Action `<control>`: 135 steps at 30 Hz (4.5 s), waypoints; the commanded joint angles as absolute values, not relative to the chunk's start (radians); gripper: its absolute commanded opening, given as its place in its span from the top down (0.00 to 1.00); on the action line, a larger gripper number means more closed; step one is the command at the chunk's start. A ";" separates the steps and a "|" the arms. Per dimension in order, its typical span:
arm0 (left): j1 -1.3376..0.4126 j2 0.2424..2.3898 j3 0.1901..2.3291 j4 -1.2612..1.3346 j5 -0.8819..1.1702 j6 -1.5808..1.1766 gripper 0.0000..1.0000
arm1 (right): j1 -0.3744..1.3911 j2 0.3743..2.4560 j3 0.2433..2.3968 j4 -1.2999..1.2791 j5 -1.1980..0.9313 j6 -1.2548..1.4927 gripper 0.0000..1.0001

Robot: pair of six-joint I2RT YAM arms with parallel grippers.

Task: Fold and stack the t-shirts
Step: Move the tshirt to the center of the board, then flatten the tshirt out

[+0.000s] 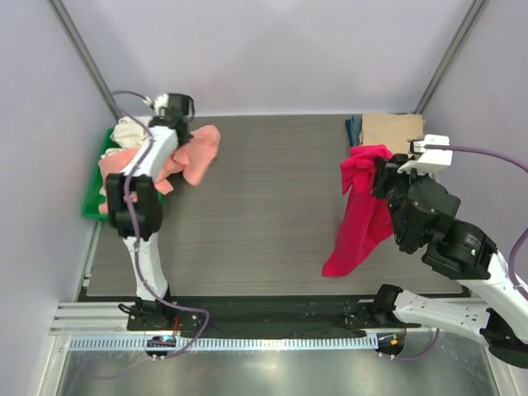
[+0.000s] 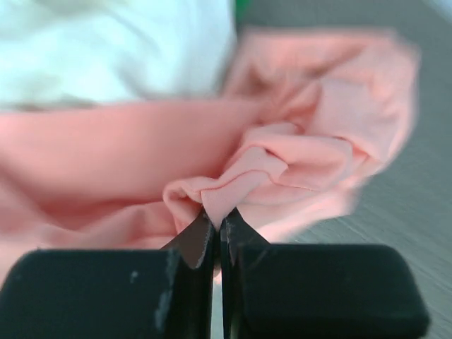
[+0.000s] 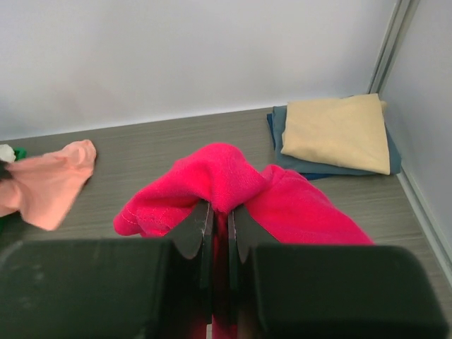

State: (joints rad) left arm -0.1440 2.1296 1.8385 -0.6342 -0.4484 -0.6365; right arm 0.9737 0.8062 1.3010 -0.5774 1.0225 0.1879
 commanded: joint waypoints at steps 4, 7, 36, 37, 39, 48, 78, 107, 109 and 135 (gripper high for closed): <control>-0.009 1.754 1.864 -0.708 -0.658 -0.528 1.00 | 0.977 0.810 1.307 -0.529 0.968 0.252 0.92; 0.078 1.700 1.796 -0.722 -0.673 -0.518 1.00 | 0.977 0.793 1.301 -0.531 0.953 0.265 0.92; 0.011 1.260 1.299 -0.755 -0.215 -0.523 0.01 | 0.907 1.250 1.586 -0.462 0.478 0.206 0.99; 0.011 1.228 1.258 -0.738 -0.194 -0.528 0.02 | 0.901 1.293 1.659 -0.460 0.427 0.186 0.99; 0.011 1.135 1.183 -0.703 -0.186 -0.531 0.01 | 0.894 1.397 1.886 -0.439 0.378 0.151 0.99; 0.011 0.944 1.098 -0.788 -0.158 -0.492 0.00 | 0.861 1.294 1.914 -0.374 0.556 0.168 0.99; 0.011 0.871 0.882 -0.747 0.048 -0.474 0.01 | 0.652 1.631 1.256 -0.442 0.133 0.405 0.01; 0.011 0.868 0.874 -0.736 0.074 -0.474 0.01 | 0.673 2.152 1.717 -0.614 0.285 0.242 0.78; 0.011 0.867 0.874 -0.736 0.074 -0.474 0.01 | 0.675 2.148 1.718 -0.617 0.294 0.239 0.90; 0.009 0.873 0.880 -0.745 0.041 -0.505 0.06 | 0.675 1.518 1.899 -0.856 0.408 0.264 0.99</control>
State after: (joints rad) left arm 0.0067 0.8635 0.8726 -0.7742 0.0494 -0.4938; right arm 0.6712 1.6325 1.9591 -0.8459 0.3687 0.2394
